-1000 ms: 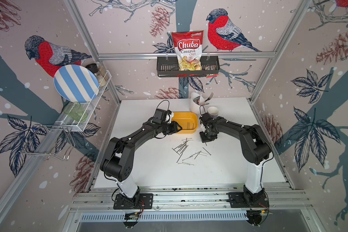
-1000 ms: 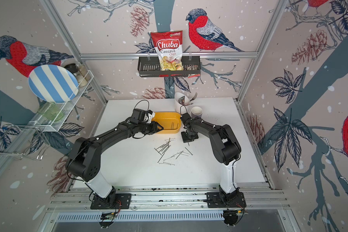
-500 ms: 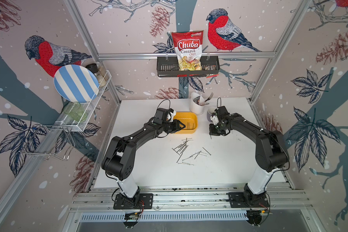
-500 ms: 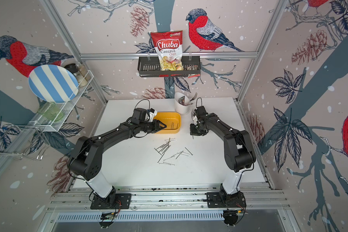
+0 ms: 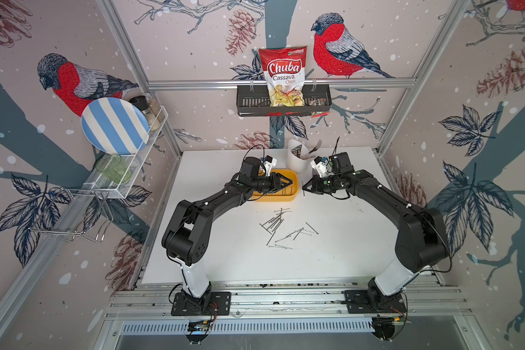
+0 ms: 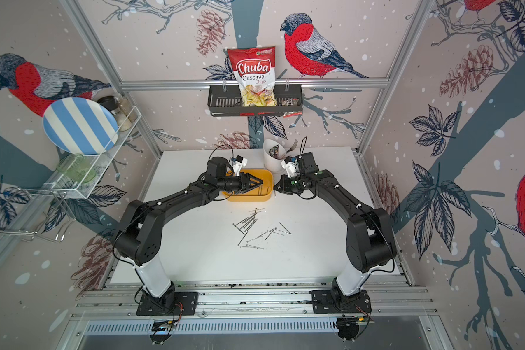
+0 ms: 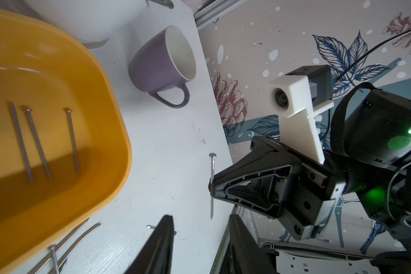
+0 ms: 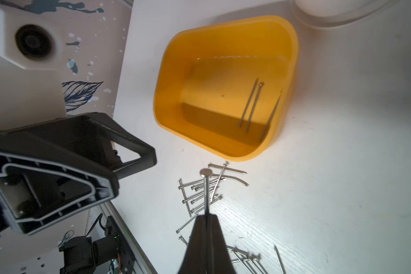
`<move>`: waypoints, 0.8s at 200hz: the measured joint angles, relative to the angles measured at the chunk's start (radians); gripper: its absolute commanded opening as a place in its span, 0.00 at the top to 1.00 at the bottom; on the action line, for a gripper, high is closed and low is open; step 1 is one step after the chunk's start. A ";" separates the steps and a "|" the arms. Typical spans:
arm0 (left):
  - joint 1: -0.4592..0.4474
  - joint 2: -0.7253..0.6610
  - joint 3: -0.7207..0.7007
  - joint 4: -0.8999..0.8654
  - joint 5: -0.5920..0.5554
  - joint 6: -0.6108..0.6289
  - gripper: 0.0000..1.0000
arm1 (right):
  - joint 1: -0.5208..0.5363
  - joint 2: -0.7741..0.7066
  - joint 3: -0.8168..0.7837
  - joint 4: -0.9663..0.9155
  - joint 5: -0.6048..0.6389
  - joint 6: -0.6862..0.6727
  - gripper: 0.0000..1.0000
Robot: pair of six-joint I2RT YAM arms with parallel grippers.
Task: Put the nails on the desktop into the storage box
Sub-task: Pick up the nail from the center of the board.
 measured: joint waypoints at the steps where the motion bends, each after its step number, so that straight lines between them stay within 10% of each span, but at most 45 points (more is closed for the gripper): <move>1: 0.000 0.000 0.001 0.001 0.001 0.000 0.59 | 0.002 0.000 0.001 0.001 -0.003 0.000 1.00; 160: -0.005 0.006 0.016 0.001 0.009 0.000 0.69 | 0.091 0.044 0.055 0.046 -0.090 0.025 1.00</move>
